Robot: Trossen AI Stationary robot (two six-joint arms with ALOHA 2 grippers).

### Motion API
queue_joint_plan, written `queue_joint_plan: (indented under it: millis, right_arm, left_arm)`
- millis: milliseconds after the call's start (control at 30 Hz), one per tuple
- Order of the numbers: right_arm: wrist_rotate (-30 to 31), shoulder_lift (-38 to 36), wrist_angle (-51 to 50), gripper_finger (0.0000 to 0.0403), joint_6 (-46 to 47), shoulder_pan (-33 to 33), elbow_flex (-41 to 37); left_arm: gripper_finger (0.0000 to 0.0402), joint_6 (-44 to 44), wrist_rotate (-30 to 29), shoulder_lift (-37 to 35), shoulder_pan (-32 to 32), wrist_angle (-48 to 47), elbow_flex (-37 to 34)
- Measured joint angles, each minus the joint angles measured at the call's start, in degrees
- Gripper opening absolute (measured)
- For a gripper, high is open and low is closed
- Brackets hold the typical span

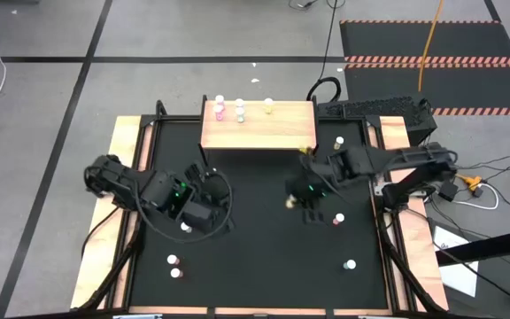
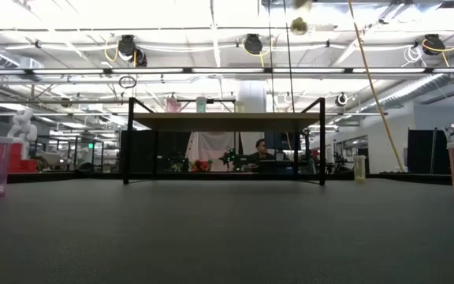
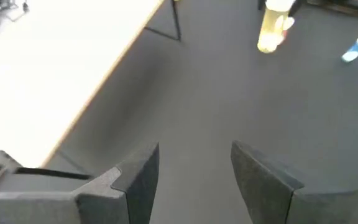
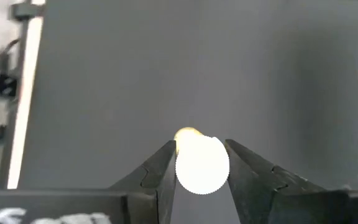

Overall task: Pick and place medicine bottles onto shelf by color
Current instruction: Put the bottom yellow pill bottle on the shelf aligned with the other yellow pill bottle

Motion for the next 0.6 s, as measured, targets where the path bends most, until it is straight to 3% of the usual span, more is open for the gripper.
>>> queue_joint_plan:
  millis: [233,433,600]
  right_arm:
    - [0.0,7.4,-4.8,0.0118,-4.9,-9.8,12.4]
    - [0.1,12.8,-4.8,0.0118,-13.1,-18.1,19.8]
    - [4.1,16.1,-3.8,0.0118,-19.9,-25.2,23.2]
  left_arm:
    - [0.0202,1.4,0.1,-14.2,6.5,5.0,-18.5]
    - [0.0202,10.8,5.1,-24.9,14.1,26.3,-34.4]
    - [0.0202,16.1,12.3,-26.4,21.5,37.3,-41.3]
